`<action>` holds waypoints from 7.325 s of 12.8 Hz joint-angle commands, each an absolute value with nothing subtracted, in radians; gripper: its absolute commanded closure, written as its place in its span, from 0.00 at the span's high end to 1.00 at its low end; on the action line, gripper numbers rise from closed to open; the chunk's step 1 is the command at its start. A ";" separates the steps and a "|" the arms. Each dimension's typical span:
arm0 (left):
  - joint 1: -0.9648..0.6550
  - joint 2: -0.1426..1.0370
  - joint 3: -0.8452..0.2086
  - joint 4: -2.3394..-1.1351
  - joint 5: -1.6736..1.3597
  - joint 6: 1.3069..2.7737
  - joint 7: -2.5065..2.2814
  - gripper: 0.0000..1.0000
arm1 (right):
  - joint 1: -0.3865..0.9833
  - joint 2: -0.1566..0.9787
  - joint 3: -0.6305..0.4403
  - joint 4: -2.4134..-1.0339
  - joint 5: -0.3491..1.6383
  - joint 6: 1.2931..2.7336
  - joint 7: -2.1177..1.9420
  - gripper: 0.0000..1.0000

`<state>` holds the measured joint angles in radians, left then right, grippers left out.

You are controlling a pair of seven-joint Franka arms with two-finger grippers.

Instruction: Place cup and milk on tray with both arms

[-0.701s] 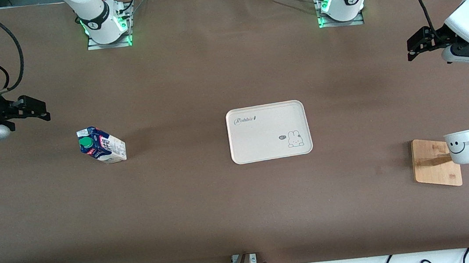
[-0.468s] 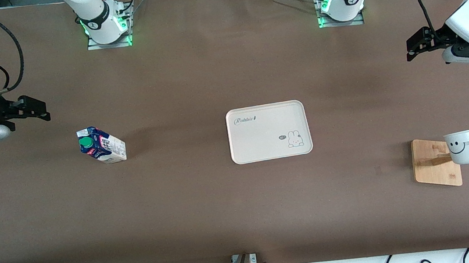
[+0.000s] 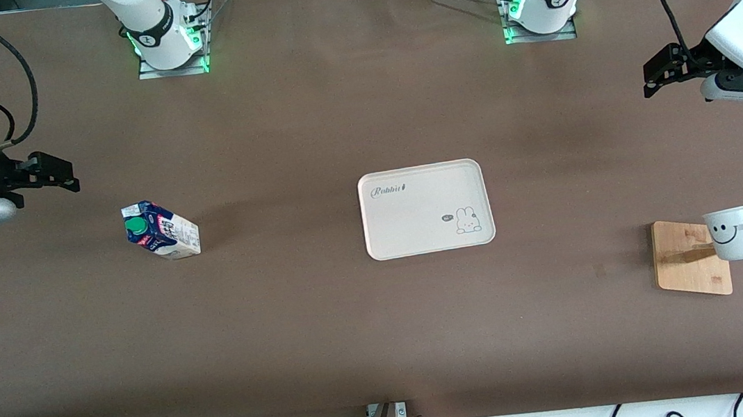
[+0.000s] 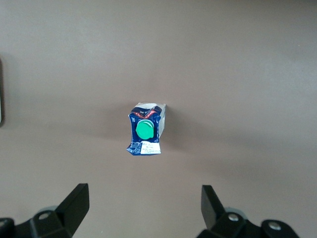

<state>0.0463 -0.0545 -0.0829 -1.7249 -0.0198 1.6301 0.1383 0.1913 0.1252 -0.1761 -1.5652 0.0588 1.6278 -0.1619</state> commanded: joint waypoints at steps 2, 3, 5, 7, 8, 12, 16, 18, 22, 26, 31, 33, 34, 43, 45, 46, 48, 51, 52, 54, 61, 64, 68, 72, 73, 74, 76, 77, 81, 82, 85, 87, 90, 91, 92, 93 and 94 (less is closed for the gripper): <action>0.040 -0.029 -0.086 -1.706 -0.038 1.623 0.132 1.00 | 0.196 0.138 -0.173 -1.574 0.029 1.628 -0.161 1.00; 0.037 -0.009 -0.087 -1.678 -0.040 1.614 0.136 1.00 | 0.195 0.147 -0.173 -1.592 0.028 1.638 -0.161 1.00; 0.035 0.017 -0.097 -1.661 -0.052 1.621 0.121 1.00 | 0.196 0.166 -0.173 -1.626 0.028 1.687 -0.160 1.00; 0.040 0.099 -0.095 -1.541 -0.032 1.570 0.129 1.00 | 0.196 0.201 -0.173 -1.672 0.028 1.758 -0.158 1.00; 0.044 0.119 -0.092 -1.522 -0.031 1.528 0.129 1.00 | 0.198 0.225 -0.172 -1.687 0.029 1.791 -0.152 1.00; 0.052 0.127 -0.087 -1.619 0.032 1.788 -0.108 1.00 | 0.202 0.287 -0.169 -1.713 0.043 1.874 -0.118 1.00; 0.069 0.068 -0.092 -1.790 0.103 2.073 -0.221 1.00 | 0.216 0.301 -0.164 -1.767 0.054 1.943 -0.065 1.00; 0.109 0.046 -0.094 -1.882 0.103 2.223 -0.222 1.00 | 0.218 0.296 -0.164 -1.805 0.069 1.965 -0.060 1.00; 0.169 0.005 -0.097 -2.080 0.087 2.501 -0.457 0.96 | 0.218 0.285 -0.164 -1.845 0.091 1.962 -0.060 1.00; 0.219 0.110 -0.097 -2.072 0.044 2.686 -0.505 0.87 | 0.218 0.258 -0.164 -1.887 0.092 1.956 -0.043 0.90; 0.225 0.248 -0.097 -1.962 -0.006 2.749 -0.496 0.74 | 0.218 0.255 -0.164 -1.885 0.092 1.950 -0.041 0.64; 0.227 0.282 -0.097 -1.911 -0.012 2.749 -0.433 0.55 | 0.219 0.255 -0.152 -1.882 0.092 1.948 -0.040 0.56; 0.227 0.282 -0.097 -1.913 -0.014 2.749 -0.431 0.43 | 0.219 0.255 -0.150 -1.882 0.092 1.948 -0.040 0.53; 0.216 0.244 -0.124 -1.931 -0.012 2.698 -0.426 0.00 | 0.284 0.304 -0.135 -1.680 0.100 1.797 0.056 0.50; 0.216 0.219 -0.165 -1.928 -0.009 2.637 -0.436 0.00 | 0.346 0.349 -0.135 -1.603 0.130 1.763 0.121 0.50; 0.216 0.207 -0.175 -1.928 -0.003 2.604 -0.436 0.00 | 0.379 0.383 -0.135 -1.556 0.155 1.746 0.170 0.50; 0.215 0.187 -0.198 -1.927 0.003 2.545 -0.433 0.00 | 0.470 0.458 -0.135 -1.455 0.163 1.723 0.295 0.50; 0.213 0.176 -0.265 -1.918 0.043 2.487 -0.431 0.00 | 0.602 0.573 -0.135 -1.300 0.193 1.710 0.504 0.50; 0.213 0.176 -0.297 -1.914 0.122 2.470 -0.431 0.00 | 0.636 0.609 -0.135 -1.245 0.212 1.703 0.556 0.50; 0.215 0.175 -0.357 -1.914 0.221 2.418 -0.437 0.00 | 0.698 0.675 -0.135 -1.128 0.213 1.669 0.642 0.50; 0.213 0.179 -0.575 -1.835 0.210 1.923 -0.520 0.00 | 0.811 0.725 -0.120 -1.077 0.213 1.709 0.707 0.50; 0.210 0.201 -0.589 -1.806 0.165 1.795 -0.560 0.00 | 0.833 0.747 -0.120 -1.077 0.207 1.758 0.704 0.50; 0.196 0.346 -0.588 -1.587 0.086 1.552 -0.549 0.00 | 0.857 0.781 -0.120 -1.077 0.183 1.801 0.703 0.50; 0.138 0.509 -0.589 -1.373 0.084 1.333 -0.551 0.00 | 0.859 0.790 -0.120 -1.078 0.173 1.805 0.700 0.54; 0.114 0.537 -0.588 -1.370 0.083 1.327 -0.549 0.00 | 0.859 0.790 -0.120 -1.078 0.173 1.805 0.699 0.73; 0.095 0.561 -0.588 -1.370 0.080 1.327 -0.549 0.00 | 0.859 0.788 -0.123 -1.080 0.172 1.804 0.699 1.00; 0.069 0.618 -0.589 -1.358 0.058 1.336 -0.528 0.00 | 0.856 0.775 -0.132 -1.077 0.175 1.789 0.706 1.00; 0.072 0.656 -0.588 -1.326 0.016 1.335 -0.500 0.00 | 0.853 0.761 -0.136 -1.077 0.176 1.778 0.710 1.00; 0.061 0.735 -0.584 -1.290 -0.048 1.354 -0.485 0.00 | 0.790 0.674 -0.143 -1.077 0.179 1.724 0.703 1.00; 0.051 0.753 -0.584 -1.289 -0.060 1.400 -0.488 0.00 | 0.755 0.649 -0.143 -1.077 0.175 1.701 0.695 1.00; -0.023 0.850 -0.555 -1.285 -0.080 1.576 -0.544 0.00 | 0.617 0.574 -0.169 -1.078 0.175 1.637 0.608 1.00; -0.055 0.857 -0.539 -1.269 -0.080 1.583 -0.578 0.00 | 0.551 0.526 -0.205 -1.092 0.181 1.620 0.531 1.00; -0.084 0.881 -0.532 -1.267 -0.069 1.586 -0.586 0.00 | 0.506 0.456 -0.279 -1.133 0.187 1.552 0.385 1.00; -0.086 0.882 -0.531 -1.276 -0.068 1.586 -0.583 0.00 | 0.508 0.409 -0.314 -1.194 0.187 1.560 0.339 1.00; -0.097 0.891 -0.529 -1.278 -0.064 1.586 -0.584 0.00 | 0.508 0.361 -0.343 -1.263 0.187 1.574 0.280 1.00; -0.115 0.896 -0.508 -1.278 -0.054 1.586 -0.583 0.00 | 0.508 0.319 -0.366 -1.325 0.187 1.594 0.226 1.00; -0.130 0.896 -0.488 -1.278 -0.049 1.586 -0.574 0.00 | 0.508 0.290 -0.385 -1.372 0.186 1.609 0.198 1.00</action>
<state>-0.0893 0.8805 -0.5260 -1.3084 -0.0571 1.6042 -0.5748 0.4938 0.4014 -0.3555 -1.2081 0.1805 1.5634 0.2653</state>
